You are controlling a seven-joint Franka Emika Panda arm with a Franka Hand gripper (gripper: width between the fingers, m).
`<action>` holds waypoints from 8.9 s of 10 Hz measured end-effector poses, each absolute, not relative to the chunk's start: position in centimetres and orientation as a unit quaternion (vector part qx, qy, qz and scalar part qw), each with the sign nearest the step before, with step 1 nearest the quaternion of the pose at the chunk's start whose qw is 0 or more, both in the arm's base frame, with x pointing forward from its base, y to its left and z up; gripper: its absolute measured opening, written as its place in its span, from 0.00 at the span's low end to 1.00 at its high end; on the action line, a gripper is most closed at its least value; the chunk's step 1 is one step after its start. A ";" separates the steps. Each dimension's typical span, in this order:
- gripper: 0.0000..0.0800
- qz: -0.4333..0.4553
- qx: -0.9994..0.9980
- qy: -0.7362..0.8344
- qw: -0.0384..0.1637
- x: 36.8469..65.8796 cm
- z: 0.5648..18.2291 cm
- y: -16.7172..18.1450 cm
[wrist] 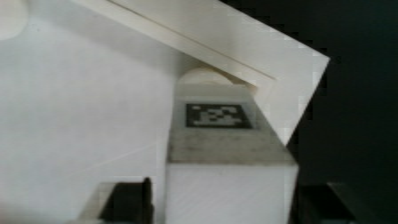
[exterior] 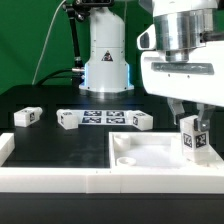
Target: Assemble one leg
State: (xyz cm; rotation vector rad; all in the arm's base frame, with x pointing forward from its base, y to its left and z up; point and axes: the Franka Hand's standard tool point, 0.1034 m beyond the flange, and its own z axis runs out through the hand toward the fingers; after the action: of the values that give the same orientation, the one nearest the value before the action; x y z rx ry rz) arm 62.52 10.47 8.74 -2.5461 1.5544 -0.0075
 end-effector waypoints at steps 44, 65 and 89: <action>0.81 -0.022 -0.997 0.056 0.044 62.1 8.1 12.0; 0.37 0.010 -0.814 0.578 0.058 62.4 8.0 11.5; 0.36 -0.025 -0.999 0.017 0.019 62.4 7.9 11.7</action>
Offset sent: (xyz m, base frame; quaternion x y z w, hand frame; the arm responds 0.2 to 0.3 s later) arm -0.0024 0.0105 0.0028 -0.0201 0.0040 -0.3161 0.9485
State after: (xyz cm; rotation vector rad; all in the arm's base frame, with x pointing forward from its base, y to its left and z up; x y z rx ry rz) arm 62.42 11.70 7.94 -3.1013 0.0519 -0.0780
